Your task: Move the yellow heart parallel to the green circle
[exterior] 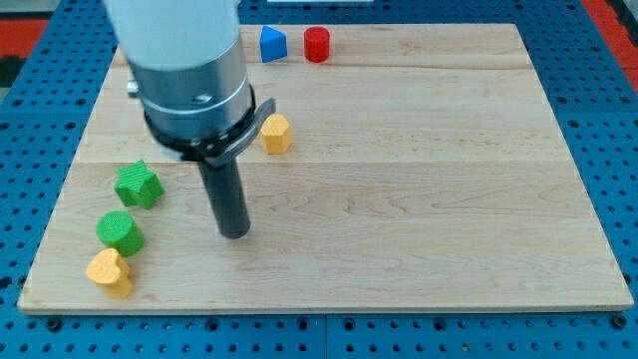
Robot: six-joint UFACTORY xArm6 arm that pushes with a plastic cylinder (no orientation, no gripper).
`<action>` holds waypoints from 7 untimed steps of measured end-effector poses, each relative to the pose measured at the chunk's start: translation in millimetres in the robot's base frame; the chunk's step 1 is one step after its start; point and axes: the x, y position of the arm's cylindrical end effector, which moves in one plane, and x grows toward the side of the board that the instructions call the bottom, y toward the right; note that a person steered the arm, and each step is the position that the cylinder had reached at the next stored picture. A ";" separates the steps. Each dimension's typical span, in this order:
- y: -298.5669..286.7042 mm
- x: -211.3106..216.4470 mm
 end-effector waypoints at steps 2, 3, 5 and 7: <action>-68.4 59.6; -70.7 76.5; -156.2 72.6; -159.9 50.6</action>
